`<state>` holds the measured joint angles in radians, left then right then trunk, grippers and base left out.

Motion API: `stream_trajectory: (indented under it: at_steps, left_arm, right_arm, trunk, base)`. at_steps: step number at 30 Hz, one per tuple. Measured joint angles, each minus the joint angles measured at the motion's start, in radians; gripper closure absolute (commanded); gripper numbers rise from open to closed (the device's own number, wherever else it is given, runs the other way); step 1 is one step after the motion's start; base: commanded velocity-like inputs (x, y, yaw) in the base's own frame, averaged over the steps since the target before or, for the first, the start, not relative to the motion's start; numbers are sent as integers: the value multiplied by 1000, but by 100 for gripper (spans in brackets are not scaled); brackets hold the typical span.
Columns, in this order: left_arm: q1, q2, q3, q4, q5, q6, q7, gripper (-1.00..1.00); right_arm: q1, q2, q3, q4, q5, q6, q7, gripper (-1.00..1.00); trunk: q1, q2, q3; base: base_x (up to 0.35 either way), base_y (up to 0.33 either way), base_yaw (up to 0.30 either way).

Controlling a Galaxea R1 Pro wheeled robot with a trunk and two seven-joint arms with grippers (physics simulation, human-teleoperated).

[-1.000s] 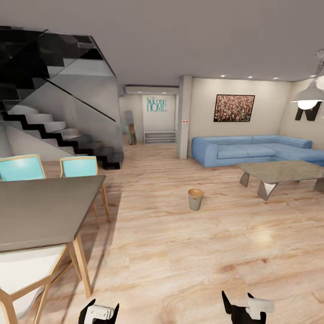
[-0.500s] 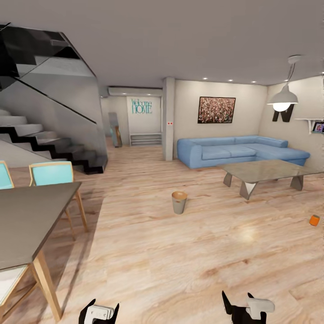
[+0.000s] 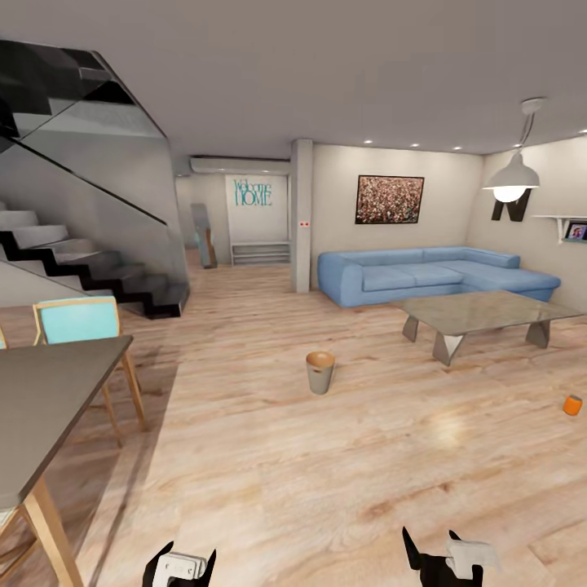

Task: Put the three can of soda from the living room inside the tash can in the kitchen.

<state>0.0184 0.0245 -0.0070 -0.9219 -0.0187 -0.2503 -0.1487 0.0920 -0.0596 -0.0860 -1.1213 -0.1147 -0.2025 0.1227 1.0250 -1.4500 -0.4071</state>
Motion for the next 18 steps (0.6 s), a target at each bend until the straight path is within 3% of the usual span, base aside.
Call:
stream_trajectory:
  at_steps: [18]
  left_arm:
    - [0, 0, 1, 1, -1, 0, -2, -100]
  right_arm:
    - [0, 0, 0, 0, 3, 0, 0, -100]
  trunk:
    - [0, 0, 0]
  base:
    - [291, 0, 0]
